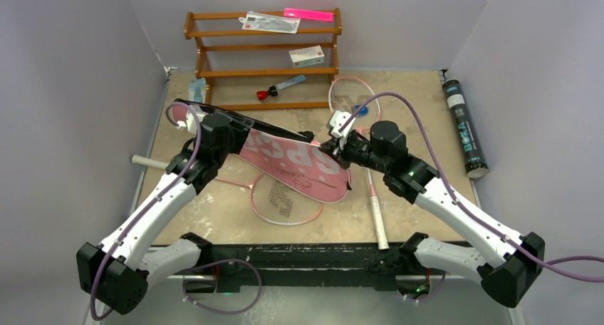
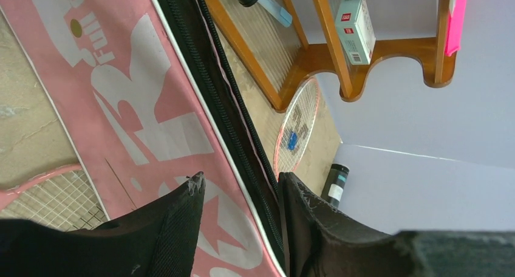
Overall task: Pack up the badminton gear
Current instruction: Open the racket bag at the center of the board.
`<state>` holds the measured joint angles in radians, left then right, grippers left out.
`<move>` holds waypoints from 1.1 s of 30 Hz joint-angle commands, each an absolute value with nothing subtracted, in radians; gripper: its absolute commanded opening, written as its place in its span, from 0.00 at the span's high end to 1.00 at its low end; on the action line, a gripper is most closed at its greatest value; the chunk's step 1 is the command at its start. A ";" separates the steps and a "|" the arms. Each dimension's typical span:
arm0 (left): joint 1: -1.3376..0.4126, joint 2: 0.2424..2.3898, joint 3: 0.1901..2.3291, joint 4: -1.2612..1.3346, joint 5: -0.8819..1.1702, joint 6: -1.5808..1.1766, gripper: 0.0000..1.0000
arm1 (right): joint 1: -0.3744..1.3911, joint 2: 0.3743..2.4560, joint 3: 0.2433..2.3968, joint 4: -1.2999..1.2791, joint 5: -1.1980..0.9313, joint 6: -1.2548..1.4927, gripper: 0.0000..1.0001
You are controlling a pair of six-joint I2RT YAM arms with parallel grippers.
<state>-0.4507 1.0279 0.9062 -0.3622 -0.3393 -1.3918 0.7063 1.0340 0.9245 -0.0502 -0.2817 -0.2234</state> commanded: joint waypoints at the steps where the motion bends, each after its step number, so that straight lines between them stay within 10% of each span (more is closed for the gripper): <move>1: -0.431 1.040 0.909 -0.353 -0.302 -1.439 0.55 | 0.721 1.026 0.923 0.016 -0.325 -0.241 1.00; 17: -0.413 1.005 0.789 -0.333 -0.209 -1.458 0.97 | 0.733 1.022 0.932 0.004 -0.330 -0.250 1.00; 23: -0.413 0.881 0.695 -0.350 -0.199 -1.424 1.00 | 0.737 1.030 0.986 -0.047 -0.394 -0.211 0.54; 33: -0.413 0.754 0.592 -0.303 -0.179 -1.346 1.00 | 0.889 1.338 1.391 -0.299 -0.158 -0.021 0.27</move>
